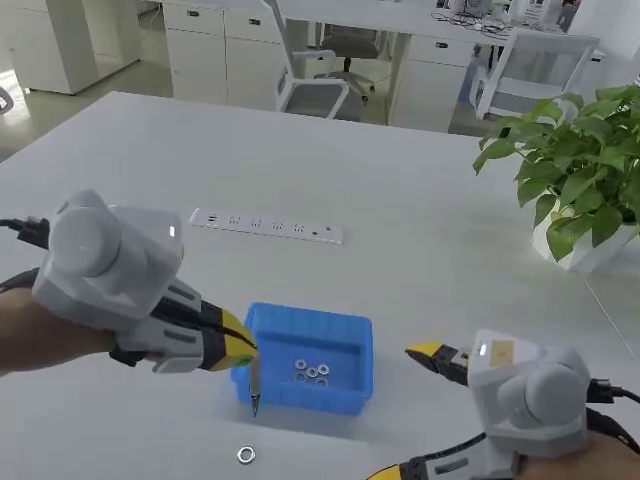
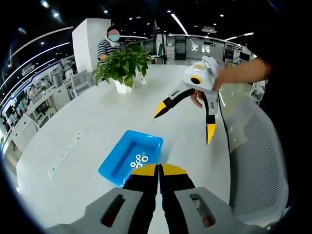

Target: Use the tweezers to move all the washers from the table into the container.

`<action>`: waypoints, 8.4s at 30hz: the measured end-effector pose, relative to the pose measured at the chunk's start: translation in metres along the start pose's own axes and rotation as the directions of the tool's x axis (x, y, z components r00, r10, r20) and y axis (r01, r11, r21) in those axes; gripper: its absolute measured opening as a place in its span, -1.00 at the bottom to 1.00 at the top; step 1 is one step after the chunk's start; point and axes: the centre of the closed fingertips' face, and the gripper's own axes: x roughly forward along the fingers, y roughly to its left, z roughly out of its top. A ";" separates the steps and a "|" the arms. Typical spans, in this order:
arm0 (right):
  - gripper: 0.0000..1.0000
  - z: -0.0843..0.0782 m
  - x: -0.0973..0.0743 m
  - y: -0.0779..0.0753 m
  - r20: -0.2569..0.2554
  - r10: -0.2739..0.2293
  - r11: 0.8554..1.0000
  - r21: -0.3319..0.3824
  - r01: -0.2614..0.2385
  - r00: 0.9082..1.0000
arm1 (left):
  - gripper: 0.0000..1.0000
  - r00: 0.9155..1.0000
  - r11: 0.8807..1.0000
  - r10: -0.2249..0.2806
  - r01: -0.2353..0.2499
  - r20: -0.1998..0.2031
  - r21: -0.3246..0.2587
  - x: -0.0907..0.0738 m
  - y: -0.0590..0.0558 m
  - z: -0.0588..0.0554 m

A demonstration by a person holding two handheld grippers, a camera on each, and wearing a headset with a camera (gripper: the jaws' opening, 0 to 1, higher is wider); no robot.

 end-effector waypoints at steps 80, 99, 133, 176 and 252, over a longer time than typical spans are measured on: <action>-0.54 0.045 0.101 0.052 -0.047 0.320 0.897 -0.306 -0.319 0.946 | -0.91 0.995 0.995 -0.081 0.084 -0.060 0.051 0.019 -0.020 -0.031; -0.78 0.033 0.120 0.062 -0.140 0.362 0.835 -0.391 -0.387 0.922 | -0.91 0.993 0.994 -0.093 0.097 -0.074 0.059 0.019 -0.024 -0.031; -0.85 0.032 0.125 0.067 -0.117 0.351 0.877 -0.308 -0.370 0.929 | -0.73 0.996 0.997 -0.048 0.053 -0.074 0.055 0.014 -0.023 -0.035; -0.85 0.082 0.086 0.042 -0.068 0.320 0.896 -0.303 -0.325 0.945 | 0.97 0.964 0.963 0.181 -0.134 0.193 -0.233 -0.014 -0.006 -0.033; -0.83 0.032 0.129 -0.031 -0.111 0.299 0.909 -0.270 -0.319 0.948 | -0.56 0.994 0.999 0.040 -0.040 0.103 0.001 0.045 0.060 -0.008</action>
